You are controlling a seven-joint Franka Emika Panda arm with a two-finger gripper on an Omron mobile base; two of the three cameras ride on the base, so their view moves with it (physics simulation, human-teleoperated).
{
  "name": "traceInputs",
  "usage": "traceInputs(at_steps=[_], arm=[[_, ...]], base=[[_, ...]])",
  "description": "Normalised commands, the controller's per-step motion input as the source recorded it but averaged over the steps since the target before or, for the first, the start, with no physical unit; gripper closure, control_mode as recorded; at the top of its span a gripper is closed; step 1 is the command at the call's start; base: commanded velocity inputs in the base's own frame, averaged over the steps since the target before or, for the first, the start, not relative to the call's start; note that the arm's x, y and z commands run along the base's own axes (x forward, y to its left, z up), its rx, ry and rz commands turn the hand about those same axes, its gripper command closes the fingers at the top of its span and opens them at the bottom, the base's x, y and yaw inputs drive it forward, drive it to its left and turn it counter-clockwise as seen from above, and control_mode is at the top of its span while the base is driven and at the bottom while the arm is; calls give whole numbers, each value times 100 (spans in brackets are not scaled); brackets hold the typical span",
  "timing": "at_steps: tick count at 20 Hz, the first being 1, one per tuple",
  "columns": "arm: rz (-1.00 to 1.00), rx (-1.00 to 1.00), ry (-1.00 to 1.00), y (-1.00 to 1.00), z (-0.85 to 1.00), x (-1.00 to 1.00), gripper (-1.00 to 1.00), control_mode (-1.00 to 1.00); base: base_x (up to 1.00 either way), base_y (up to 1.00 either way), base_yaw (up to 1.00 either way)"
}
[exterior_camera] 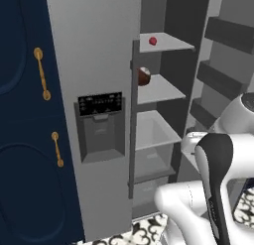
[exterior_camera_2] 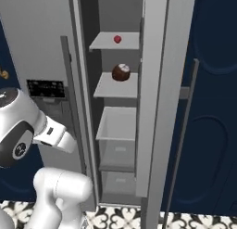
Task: Take the strawberry from the fridge and place it on top of the pancake, located on the dining counter.
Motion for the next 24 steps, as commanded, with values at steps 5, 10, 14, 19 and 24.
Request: traceInputs(at_steps=[5,10,14,19,24], arm=[[0,0,0,0,0,0,-100,100],[0,0,0,0,0,0,-100,100],[0,0,0,0,0,0,-100,100],[0,0,0,0,0,0,-100,100],[0,0,0,0,0,0,-100,100]], base=[[61,0,-4],[55,0,4],[64,-2,7],[39,-23,4],[16,-48,6]])
